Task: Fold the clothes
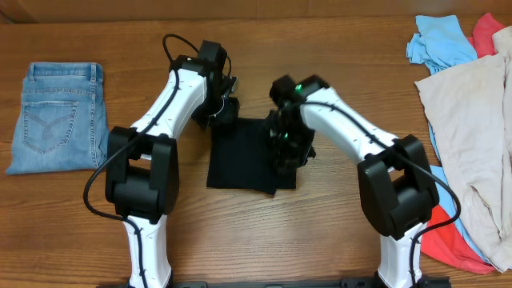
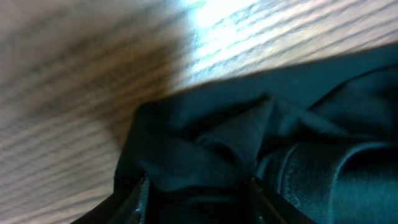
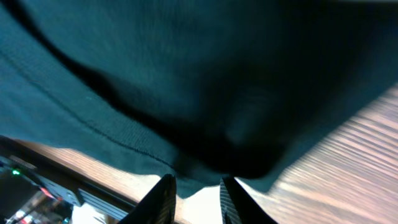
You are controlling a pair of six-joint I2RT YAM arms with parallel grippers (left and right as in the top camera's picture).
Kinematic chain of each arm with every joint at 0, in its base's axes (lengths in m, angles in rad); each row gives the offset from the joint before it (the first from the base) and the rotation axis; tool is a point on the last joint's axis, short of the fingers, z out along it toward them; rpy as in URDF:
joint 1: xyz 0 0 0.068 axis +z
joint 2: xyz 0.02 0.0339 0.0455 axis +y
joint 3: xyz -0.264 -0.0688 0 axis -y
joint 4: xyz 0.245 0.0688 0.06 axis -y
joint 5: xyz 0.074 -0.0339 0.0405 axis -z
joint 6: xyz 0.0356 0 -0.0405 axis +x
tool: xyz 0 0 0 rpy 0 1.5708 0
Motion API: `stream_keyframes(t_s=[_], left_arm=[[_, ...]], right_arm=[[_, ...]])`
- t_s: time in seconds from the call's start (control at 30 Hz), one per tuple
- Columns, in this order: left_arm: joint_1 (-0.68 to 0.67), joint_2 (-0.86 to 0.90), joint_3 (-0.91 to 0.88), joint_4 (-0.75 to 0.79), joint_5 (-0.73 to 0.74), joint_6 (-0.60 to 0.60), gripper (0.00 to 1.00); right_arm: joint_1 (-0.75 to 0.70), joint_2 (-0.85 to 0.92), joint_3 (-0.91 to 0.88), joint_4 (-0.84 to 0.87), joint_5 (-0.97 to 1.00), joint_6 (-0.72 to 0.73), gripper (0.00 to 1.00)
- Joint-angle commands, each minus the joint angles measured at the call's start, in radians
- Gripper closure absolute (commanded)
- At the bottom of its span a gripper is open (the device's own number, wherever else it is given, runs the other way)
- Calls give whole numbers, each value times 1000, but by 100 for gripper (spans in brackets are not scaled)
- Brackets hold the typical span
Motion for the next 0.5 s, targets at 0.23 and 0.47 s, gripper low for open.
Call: stream_keyframes(t_s=[0.23, 0.47], left_arm=[[5, 25, -10, -225, -44, 21, 77], [3, 25, -29, -365, -58, -37, 85]], right_arm=[[-69, -10, -169, 172, 305, 72, 72], [-179, -10, -168, 338, 378, 15, 72]])
